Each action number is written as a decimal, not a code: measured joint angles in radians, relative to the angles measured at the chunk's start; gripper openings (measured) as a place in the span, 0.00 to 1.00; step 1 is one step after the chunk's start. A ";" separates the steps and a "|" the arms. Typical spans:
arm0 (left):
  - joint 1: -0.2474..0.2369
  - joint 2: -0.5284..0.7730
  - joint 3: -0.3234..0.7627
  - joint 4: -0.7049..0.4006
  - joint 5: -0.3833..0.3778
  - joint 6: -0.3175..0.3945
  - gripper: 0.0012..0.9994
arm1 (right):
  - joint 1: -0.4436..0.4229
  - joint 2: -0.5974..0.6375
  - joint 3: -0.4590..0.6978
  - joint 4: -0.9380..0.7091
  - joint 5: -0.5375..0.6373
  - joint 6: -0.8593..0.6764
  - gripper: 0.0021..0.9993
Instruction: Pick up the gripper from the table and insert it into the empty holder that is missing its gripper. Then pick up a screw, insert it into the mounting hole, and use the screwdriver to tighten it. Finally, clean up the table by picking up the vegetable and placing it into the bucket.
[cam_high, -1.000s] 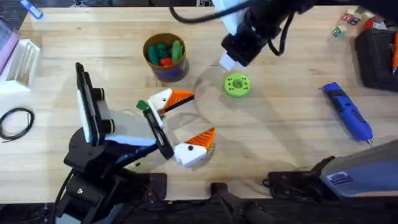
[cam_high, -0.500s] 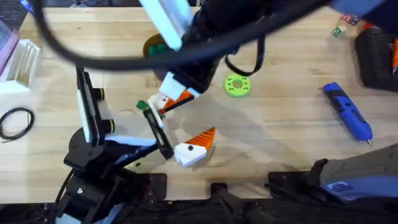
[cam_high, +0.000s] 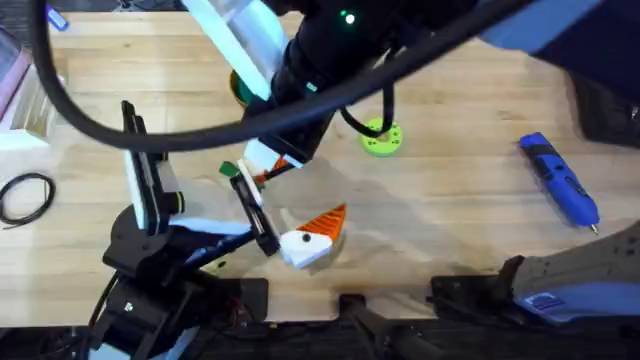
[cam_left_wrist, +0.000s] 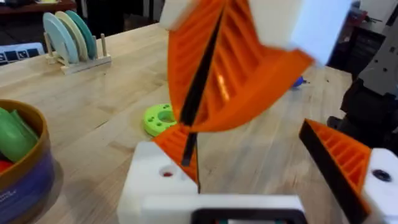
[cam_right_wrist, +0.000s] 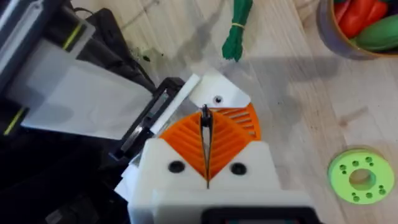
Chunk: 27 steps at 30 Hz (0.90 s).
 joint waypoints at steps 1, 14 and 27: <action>0.000 0.000 0.000 0.000 0.000 0.000 0.99 | 0.000 0.005 0.000 0.000 0.001 0.003 0.00; 0.000 0.000 0.000 0.000 0.000 0.000 0.99 | 0.000 0.047 0.000 -0.003 0.036 0.011 0.00; 0.000 0.000 0.000 0.000 0.000 0.000 0.99 | 0.000 0.047 0.011 -0.056 0.060 0.011 0.00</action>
